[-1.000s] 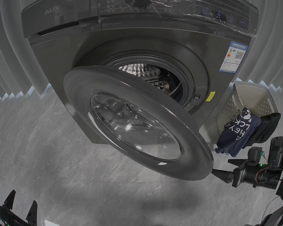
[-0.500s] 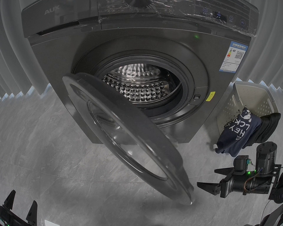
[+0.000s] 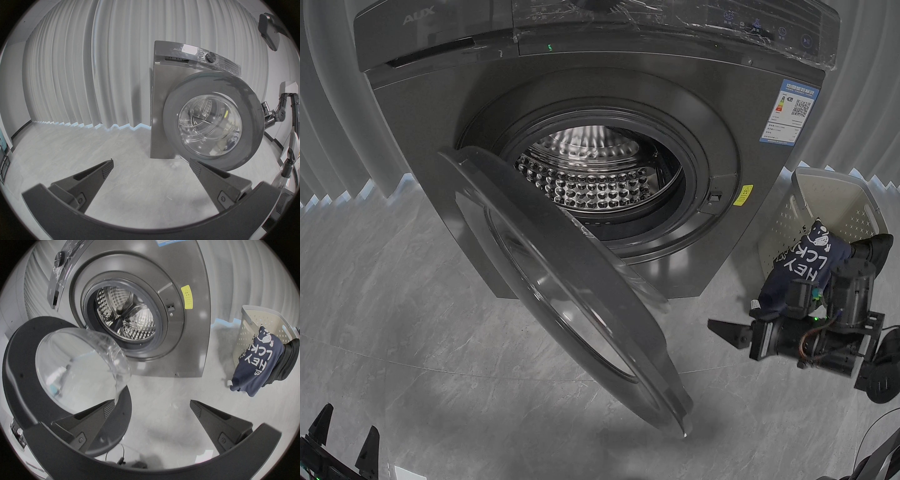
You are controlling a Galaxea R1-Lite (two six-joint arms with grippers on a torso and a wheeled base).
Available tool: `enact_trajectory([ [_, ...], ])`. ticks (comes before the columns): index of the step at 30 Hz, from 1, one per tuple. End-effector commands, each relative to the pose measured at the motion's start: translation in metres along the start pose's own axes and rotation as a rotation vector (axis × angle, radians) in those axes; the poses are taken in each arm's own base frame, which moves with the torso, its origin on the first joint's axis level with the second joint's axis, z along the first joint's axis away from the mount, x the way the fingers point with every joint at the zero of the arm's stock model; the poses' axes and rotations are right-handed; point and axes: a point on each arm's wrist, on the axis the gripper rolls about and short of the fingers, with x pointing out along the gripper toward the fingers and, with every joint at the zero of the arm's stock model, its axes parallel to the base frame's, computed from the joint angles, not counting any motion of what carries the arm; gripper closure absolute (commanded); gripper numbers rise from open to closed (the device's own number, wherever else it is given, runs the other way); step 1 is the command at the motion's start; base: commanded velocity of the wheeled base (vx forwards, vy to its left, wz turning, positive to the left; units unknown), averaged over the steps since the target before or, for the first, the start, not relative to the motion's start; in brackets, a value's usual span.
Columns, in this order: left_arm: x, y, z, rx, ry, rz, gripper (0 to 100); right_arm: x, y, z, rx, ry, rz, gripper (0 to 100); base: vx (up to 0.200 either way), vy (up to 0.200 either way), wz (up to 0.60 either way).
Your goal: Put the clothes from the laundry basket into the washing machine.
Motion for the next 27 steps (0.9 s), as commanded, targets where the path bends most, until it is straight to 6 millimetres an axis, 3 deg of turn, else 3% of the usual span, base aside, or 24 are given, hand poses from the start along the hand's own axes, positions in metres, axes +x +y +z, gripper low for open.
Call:
enact_trajectory([
  [1,0.0,0.0,-0.005,-0.001,0.003,0.0,0,0.047,0.002,0.011,0.019,-0.04,-0.039,0,0.0,0.0,0.0],
  [6,0.0,0.0,-0.005,-0.001,0.003,0.0,0,0.07,0.019,0.012,0.0,-0.053,-0.013,0,0.0,0.0,0.0],
  [15,0.0,0.0,-0.005,-0.001,0.003,0.0,0,0.066,0.059,-0.004,-0.047,-0.007,0.118,0,0.0,0.0,0.0],
  [20,0.0,0.0,-0.005,-0.001,0.003,0.0,0,0.053,0.064,-0.01,-0.056,0.003,0.136,0,0.0,0.0,0.0],
  [27,0.0,0.0,-0.005,0.0,0.003,0.0,0,0.054,0.065,-0.005,-0.052,-0.034,0.147,0,-0.057,0.0,0.0],
])
